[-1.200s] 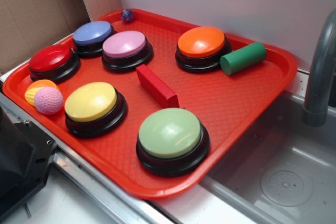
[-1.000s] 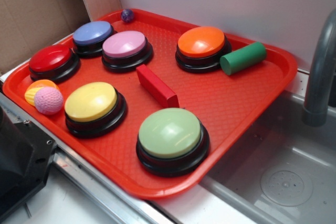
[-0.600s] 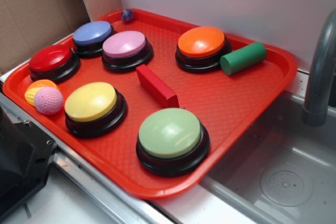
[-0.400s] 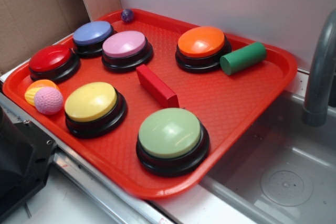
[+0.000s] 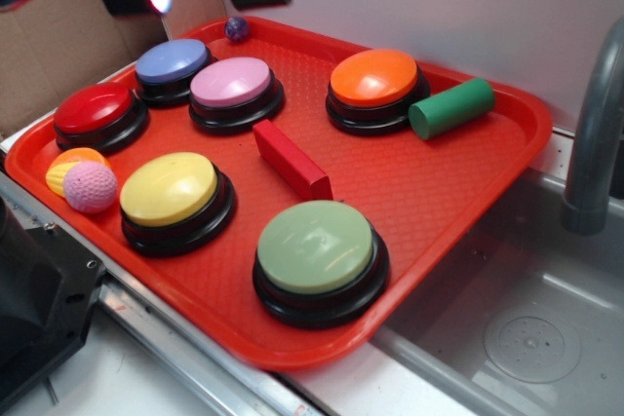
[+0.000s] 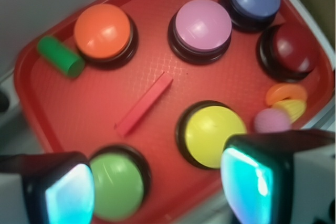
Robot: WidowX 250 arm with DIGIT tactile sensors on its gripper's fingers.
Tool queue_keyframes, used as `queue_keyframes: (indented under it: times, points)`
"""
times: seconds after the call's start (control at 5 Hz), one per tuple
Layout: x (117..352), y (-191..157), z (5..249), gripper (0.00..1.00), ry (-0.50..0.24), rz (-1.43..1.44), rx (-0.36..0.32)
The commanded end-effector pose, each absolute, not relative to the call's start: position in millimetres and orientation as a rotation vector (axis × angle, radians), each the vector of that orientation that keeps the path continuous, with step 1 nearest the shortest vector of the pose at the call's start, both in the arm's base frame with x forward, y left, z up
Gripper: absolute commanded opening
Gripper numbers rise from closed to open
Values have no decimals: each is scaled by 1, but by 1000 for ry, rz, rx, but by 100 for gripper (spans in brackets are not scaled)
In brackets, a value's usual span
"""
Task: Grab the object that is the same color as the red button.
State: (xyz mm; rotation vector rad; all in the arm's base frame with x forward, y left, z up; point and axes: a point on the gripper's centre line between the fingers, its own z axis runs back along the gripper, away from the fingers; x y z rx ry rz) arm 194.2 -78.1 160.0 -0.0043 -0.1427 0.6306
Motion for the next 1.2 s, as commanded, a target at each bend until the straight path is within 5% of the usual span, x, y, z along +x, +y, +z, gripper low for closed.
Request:
queue_keyframes:
  times: [0.0, 0.6, 1.0]
  points:
    - [224, -71, 102, 100, -170, 757, -11]
    - [235, -61, 44, 100, -116, 797, -26]
    - [244, -61, 32, 100, -101, 758, -10]
